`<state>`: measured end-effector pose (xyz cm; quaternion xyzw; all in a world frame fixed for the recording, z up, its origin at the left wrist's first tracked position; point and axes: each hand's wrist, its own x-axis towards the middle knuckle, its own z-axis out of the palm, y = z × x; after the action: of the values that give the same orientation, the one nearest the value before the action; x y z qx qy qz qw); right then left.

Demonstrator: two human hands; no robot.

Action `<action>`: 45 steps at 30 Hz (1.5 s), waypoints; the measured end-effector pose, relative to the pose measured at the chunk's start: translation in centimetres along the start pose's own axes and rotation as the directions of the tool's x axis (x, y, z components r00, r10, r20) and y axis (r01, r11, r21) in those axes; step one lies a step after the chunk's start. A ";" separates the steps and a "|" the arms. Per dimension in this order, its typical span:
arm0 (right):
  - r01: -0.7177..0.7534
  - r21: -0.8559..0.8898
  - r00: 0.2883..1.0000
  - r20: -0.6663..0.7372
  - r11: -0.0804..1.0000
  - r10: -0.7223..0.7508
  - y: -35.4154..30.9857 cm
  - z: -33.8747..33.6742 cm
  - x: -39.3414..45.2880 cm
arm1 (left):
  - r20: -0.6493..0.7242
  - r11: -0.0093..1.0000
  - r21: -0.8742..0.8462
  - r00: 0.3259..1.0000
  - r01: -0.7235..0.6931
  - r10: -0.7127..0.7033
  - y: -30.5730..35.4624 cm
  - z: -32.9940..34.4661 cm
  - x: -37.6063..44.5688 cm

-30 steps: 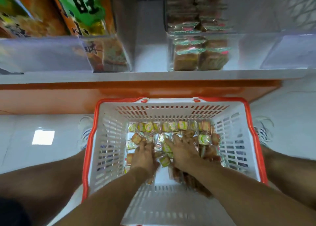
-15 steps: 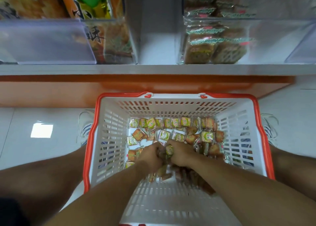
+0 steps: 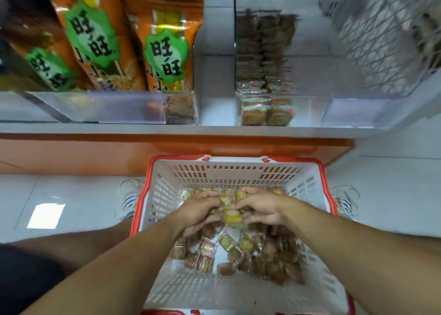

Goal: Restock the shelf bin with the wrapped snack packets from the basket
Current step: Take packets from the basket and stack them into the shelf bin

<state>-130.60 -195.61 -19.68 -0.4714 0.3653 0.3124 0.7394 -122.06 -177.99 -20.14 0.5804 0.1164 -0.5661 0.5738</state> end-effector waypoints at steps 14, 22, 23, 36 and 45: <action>0.447 -0.072 0.893 0.091 0.892 -0.440 -10.2 5.2 -22.7 | 0.145 0.845 0.190 0.866 -0.499 0.479 13.6 9.2 -16.6; 0.694 0.033 0.719 -0.011 0.719 -0.694 -13.5 5.8 -24.2 | 0.102 0.778 -0.157 0.773 -0.609 0.626 17.2 11.3 -19.1; 0.701 0.036 0.713 -0.013 0.712 -0.701 -13.7 5.7 -24.1 | 0.076 0.773 -0.193 0.776 -0.604 0.626 17.5 11.4 -19.0; 0.818 -0.239 0.492 -0.179 0.523 -0.852 -12.9 5.1 -23.9 | 0.141 0.920 -0.026 0.909 -0.392 0.391 16.2 11.1 -18.6; 0.736 -0.361 0.572 -0.122 0.573 -0.811 -12.6 5.7 -23.5 | 0.318 0.939 0.026 0.893 -0.344 0.318 14.9 11.2 -18.2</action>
<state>-131.65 -197.67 7.51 -0.7183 0.1713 -0.0682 0.6708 -122.30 -182.27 5.62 0.5189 -0.0987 -0.5480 0.6486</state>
